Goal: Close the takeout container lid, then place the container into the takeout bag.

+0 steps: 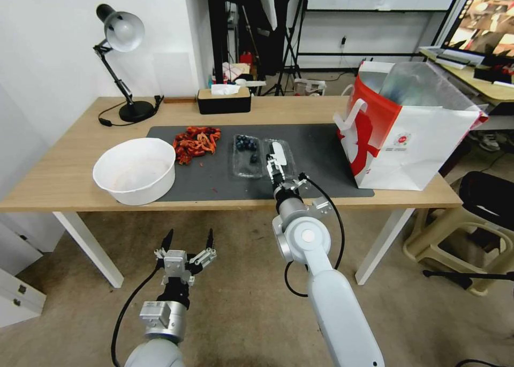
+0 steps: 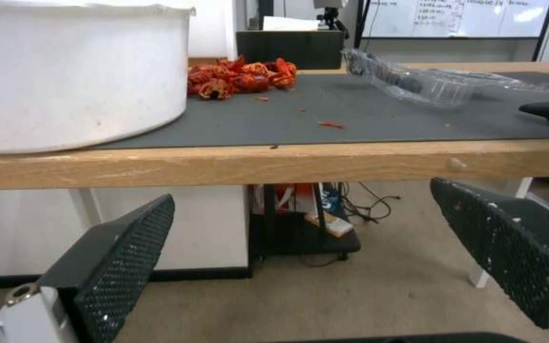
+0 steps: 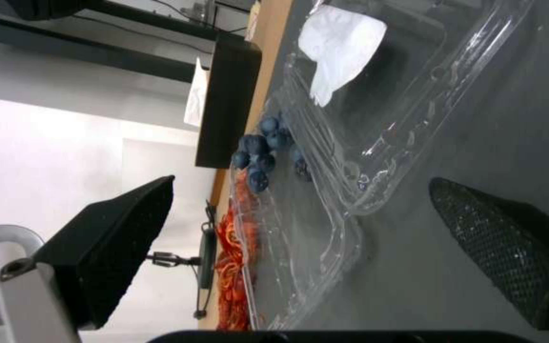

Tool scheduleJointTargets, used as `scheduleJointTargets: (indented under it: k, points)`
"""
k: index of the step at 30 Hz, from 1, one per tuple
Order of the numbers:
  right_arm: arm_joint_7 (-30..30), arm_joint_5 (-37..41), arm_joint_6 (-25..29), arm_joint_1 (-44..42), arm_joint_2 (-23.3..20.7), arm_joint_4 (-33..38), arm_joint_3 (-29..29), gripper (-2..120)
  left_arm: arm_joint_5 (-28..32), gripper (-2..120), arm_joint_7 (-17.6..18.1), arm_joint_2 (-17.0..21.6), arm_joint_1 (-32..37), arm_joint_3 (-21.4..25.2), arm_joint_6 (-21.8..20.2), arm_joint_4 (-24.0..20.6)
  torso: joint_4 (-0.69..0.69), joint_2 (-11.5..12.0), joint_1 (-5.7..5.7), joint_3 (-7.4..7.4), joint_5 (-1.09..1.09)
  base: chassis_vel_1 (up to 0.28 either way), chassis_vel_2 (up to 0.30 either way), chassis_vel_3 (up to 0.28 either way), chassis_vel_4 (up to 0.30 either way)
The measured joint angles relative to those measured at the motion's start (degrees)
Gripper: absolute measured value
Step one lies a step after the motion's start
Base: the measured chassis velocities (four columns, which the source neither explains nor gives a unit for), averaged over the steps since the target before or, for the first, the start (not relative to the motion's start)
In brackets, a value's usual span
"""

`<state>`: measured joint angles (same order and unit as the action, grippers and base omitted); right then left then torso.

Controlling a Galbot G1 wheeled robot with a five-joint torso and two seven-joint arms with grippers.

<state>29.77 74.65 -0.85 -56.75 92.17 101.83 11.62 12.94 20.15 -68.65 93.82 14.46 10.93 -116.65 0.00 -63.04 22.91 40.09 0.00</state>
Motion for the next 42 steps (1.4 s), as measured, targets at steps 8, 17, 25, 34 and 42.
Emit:
scheduleJointTargets:
  k: [8, 17, 25, 34, 42]
  points:
    - [0.1, 0.0, -0.1, 0.8, 0.0, -1.0, -0.1, 100, -0.1, 100, 0.0, 0.1, 0.2, 0.1, 0.1, 0.0, 0.0, 0.0, -0.01, 0.0, 0.0, 0.0, 0.0, 0.0, 0.0]
    - [0.7, 0.0, -0.1, 0.7, -0.1, -0.4, -0.3, 100, -0.2, 100, 0.1, 0.1, 0.4, 0.1, 0.3, -0.1, 0.0, 0.0, 0.02, 0.02, 0.01, 0.0, 0.0, 0.0, 0.0]
    - [0.8, 0.0, -0.1, 1.1, 0.0, -0.6, -0.3, 100, -0.4, 100, 0.1, 0.0, 0.2, 0.0, 0.3, 0.2, 0.0, 0.0, 0.02, 0.03, 0.01, 0.0, 0.0, 0.0, 0.0]
    - [1.2, 0.0, -0.2, 1.8, 0.0, -0.9, -0.3, 100, -0.5, 100, 0.1, 0.0, 0.2, 0.0, 0.3, 0.3, 0.0, 0.0, 0.02, 0.02, 0.01, 0.0, 0.0, 0.0, 0.0]
    - [2.3, 0.5, -0.3, 1.9, 0.0, -0.5, -0.5, 100, -0.5, 100, 0.1, 0.1, 0.4, 0.0, 0.3, 0.3, 0.01, 0.0, 0.02, 0.02, 0.01, 0.0, 0.0, 0.0, 0.0]
